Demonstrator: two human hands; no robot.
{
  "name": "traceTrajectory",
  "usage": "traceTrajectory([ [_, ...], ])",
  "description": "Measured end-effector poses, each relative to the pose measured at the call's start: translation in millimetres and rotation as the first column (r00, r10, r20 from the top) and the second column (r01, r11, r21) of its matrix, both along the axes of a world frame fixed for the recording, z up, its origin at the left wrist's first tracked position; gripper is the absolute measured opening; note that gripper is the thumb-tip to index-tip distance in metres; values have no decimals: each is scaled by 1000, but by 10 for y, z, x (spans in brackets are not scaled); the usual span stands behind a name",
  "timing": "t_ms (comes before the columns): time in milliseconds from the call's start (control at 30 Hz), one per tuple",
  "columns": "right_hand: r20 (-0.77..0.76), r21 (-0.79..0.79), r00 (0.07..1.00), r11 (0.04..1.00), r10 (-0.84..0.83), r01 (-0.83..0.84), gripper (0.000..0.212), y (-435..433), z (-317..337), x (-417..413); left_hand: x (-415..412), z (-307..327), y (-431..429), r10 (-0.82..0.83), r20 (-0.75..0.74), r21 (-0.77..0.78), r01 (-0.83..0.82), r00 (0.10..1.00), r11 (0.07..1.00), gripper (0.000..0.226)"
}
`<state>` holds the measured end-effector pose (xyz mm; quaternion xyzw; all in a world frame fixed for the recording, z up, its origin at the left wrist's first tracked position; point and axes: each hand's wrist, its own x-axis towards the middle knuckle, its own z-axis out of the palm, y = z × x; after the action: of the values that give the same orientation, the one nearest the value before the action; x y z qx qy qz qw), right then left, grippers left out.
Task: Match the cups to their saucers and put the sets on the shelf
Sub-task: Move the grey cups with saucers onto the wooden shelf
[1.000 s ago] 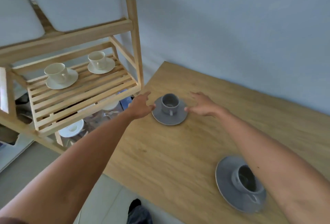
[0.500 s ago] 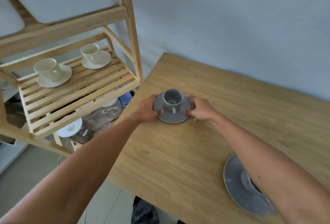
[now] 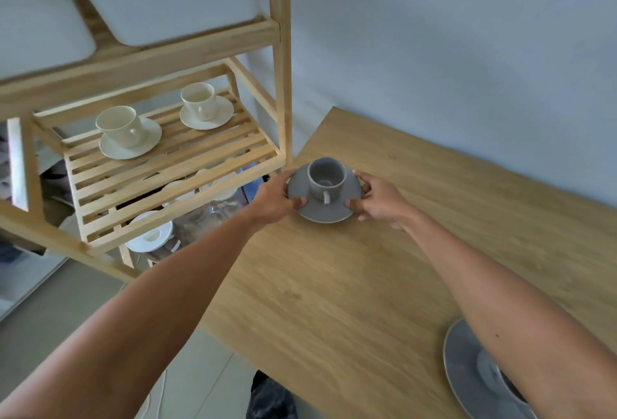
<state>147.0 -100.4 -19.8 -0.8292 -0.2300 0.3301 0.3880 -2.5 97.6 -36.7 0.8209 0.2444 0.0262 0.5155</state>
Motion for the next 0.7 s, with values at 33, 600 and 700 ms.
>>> traceTrajectory([
  [33, 3, 3, 1000, 1000, 14, -14, 88, 97, 14, -8, -32, 11, 79, 14, 8, 1, -14, 1000, 1000, 65],
  [600, 69, -16, 970, 973, 231, -231, 84, 2215, -256, -147, -506, -109, 1726, 276, -104, 169, -256, 956, 952, 65],
  [700, 103, -38, 959, 964, 265, -262, 77, 2499, -361, -88, -444, -222, 1957, 298, -113, 208, -270, 948, 940, 65],
])
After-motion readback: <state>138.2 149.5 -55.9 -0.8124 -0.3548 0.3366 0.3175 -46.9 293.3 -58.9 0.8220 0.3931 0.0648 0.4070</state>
